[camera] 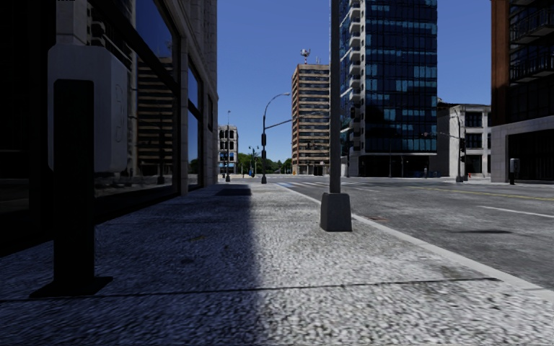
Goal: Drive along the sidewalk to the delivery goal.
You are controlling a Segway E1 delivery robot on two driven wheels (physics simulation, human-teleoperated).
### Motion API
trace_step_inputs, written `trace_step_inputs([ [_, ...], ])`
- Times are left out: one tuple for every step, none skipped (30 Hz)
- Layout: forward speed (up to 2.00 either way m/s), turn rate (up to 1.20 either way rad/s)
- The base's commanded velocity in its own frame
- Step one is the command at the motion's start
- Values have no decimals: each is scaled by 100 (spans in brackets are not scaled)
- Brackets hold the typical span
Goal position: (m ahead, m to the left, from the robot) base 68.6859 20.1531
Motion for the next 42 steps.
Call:
trace_step_inputs([
  [200,19],
  [200,19],
  [200,19],
  [200,19],
  [200,20],
  [200,20],
  [200,20],
  [200,20],
  [200,20],
  [200,20],
  [200,20],
  [200,20],
  [200,20],
  [200,20],
  [200,20],
  [200,20],
  [200,20],
  [200,20],
  [200,20],
  [200,20],
  [200,20],
  [200,20],
  [200,20],
  [200,20],
  [200,20],
  [200,20],
  [200,20],
  [200,20],
  [200,20],
  [200,20],
  [200,20],
  [200,20],
  [200,20],
  [200,20],
  [200,21],
  [200,25],
  [200,26],
  [200,27],
  [200,27],
  [200,27],
  [200,27],
  [200,27],
])
